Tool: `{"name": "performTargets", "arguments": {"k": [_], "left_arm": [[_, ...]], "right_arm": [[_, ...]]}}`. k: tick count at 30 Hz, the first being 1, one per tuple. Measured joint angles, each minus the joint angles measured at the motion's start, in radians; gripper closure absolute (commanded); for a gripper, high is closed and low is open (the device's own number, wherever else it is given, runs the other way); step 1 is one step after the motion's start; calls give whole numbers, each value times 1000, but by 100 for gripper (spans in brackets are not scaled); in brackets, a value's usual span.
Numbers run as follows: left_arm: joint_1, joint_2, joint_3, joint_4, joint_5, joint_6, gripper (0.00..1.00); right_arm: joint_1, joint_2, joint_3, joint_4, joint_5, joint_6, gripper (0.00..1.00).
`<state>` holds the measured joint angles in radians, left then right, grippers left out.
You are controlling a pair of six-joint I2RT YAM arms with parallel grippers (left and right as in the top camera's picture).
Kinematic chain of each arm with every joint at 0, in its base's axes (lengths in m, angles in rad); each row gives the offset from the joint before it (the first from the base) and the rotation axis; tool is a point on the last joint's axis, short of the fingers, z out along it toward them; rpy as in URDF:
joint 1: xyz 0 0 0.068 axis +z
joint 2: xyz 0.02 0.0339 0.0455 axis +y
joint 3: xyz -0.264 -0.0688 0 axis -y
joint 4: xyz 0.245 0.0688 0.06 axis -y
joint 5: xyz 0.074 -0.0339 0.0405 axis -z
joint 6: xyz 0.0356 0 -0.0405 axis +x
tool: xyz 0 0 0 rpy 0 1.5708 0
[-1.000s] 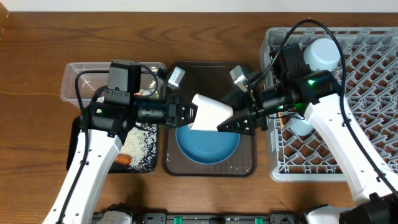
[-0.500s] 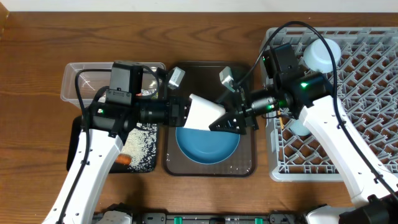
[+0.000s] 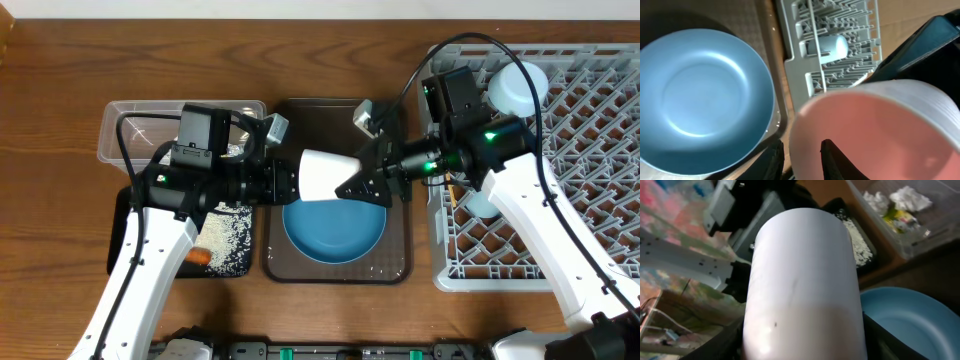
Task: Sort waste into correct bins and load items into the dishwasher rack
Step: 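Grasp the pink cup with the right gripper from the left gripper, then release the left gripper and carry the pink cup right to the rack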
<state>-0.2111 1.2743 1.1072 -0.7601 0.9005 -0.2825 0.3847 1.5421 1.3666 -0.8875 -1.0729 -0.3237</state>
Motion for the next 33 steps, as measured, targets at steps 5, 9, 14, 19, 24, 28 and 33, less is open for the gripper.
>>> {"name": "performTargets", "arguments": {"k": [5,9,14,19,24,28,33], "left_arm": [[0,0,0,-3,-36,3,72],[0,0,0,-4,-61,3,72],[-5,0,0,-5,-64,3,72],[-8,0,0,-26,-62,3,67],[-8,0,0,-45,-62,6,58],[-8,0,0,-45,-62,10,50],[-8,0,0,-45,-62,10,48]], "right_arm": [[0,0,0,4,63,48,81],[-10,0,0,8,111,89,83],[-57,0,0,5,245,183,87],[-98,0,0,-63,433,308,89],[-172,0,5,-160,608,376,89],[-262,2,66,-253,715,400,89],[-357,2,190,-321,816,412,88]]}}
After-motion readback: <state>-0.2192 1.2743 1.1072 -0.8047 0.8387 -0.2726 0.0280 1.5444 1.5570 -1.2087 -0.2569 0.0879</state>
